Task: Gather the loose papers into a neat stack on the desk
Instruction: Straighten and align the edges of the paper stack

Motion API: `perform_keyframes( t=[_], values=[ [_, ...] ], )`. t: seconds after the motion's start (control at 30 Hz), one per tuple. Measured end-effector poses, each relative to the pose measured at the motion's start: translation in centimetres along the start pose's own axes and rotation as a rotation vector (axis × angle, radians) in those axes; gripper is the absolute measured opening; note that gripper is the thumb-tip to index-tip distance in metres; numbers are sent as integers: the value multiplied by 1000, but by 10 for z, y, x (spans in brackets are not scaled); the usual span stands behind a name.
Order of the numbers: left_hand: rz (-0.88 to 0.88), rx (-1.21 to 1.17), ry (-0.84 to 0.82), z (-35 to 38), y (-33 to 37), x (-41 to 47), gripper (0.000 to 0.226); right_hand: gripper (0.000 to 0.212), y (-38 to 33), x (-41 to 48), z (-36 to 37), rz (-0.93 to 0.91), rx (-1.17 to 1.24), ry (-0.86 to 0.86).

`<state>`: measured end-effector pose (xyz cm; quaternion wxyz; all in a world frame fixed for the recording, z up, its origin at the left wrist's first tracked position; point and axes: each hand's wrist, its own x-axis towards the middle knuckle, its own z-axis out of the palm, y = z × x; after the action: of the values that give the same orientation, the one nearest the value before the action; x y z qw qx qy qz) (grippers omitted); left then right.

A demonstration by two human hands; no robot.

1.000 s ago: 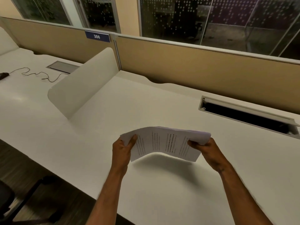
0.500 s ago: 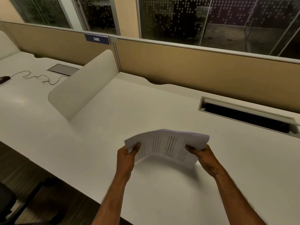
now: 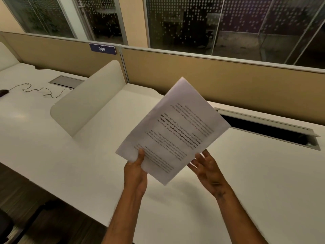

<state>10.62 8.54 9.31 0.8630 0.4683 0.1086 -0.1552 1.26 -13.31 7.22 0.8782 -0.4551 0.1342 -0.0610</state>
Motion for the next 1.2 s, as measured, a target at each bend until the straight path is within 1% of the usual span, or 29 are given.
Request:
perform_keyframes(
  t=[0.03,0.13,0.2,0.27,0.33,0.37,0.4,0.43,0.47,0.5,0.53,0.57,0.6,0.63,0.7,0.73,0.77,0.83,0.9,0.97,1.1,1.2],
  values=[
    [-26,-35,5,0,-4,-3,42,53,-3,4,6,-26,54,29],
    [-101,-112,25,-3,-20,-8,42,41,-16,13,17,-115,128,151],
    [-164,-136,1,-8,-30,-12,44,33,-24,15,19,-155,74,218],
    [-240,-93,-14,-15,-31,-13,49,28,-30,14,19,-181,-33,252],
    [-238,95,10,-23,-21,-7,58,22,-37,11,19,-189,-148,276],
    [-180,256,30,-27,-12,-1,64,20,-40,10,18,-190,-204,275],
    [-87,439,49,-29,-2,7,76,19,-42,9,16,-190,-262,266],
    [13,598,40,-30,10,16,92,19,-44,7,15,-186,-323,255],
    [100,707,-7,-27,21,23,107,19,-45,6,14,-175,-377,243],
    [154,766,-85,-20,30,28,116,18,-45,5,13,-163,-417,231],
    [177,790,-178,-12,36,31,118,18,-45,4,13,-152,-446,219],
    [175,784,-265,-3,38,34,114,18,-45,3,13,-146,-464,207],
    [151,746,-340,5,38,36,103,19,-45,2,13,-145,-474,201],
    [121,693,-391,12,36,37,86,19,-44,2,14,-147,-478,201],
    [95,611,-399,23,27,35,49,19,-44,2,15,-152,-484,204],
    [107,597,-365,27,22,33,37,17,-44,2,15,-154,-491,204],
    [136,589,-326,30,17,31,31,16,-44,3,15,-159,-500,201],
    [198,577,-279,33,9,27,30,17,-45,3,15,-172,-519,190],
    [217,568,-244,31,2,24,31,18,-43,2,13,-174,-523,185],
    [198,566,-205,23,-7,19,27,18,-36,1,10,-153,-525,180],
    [148,592,-196,10,-22,14,12,16,-19,3,4,-72,-532,192],
    [145,623,-201,8,-19,15,13,16,-20,4,2,-73,-528,193]
  ],
)
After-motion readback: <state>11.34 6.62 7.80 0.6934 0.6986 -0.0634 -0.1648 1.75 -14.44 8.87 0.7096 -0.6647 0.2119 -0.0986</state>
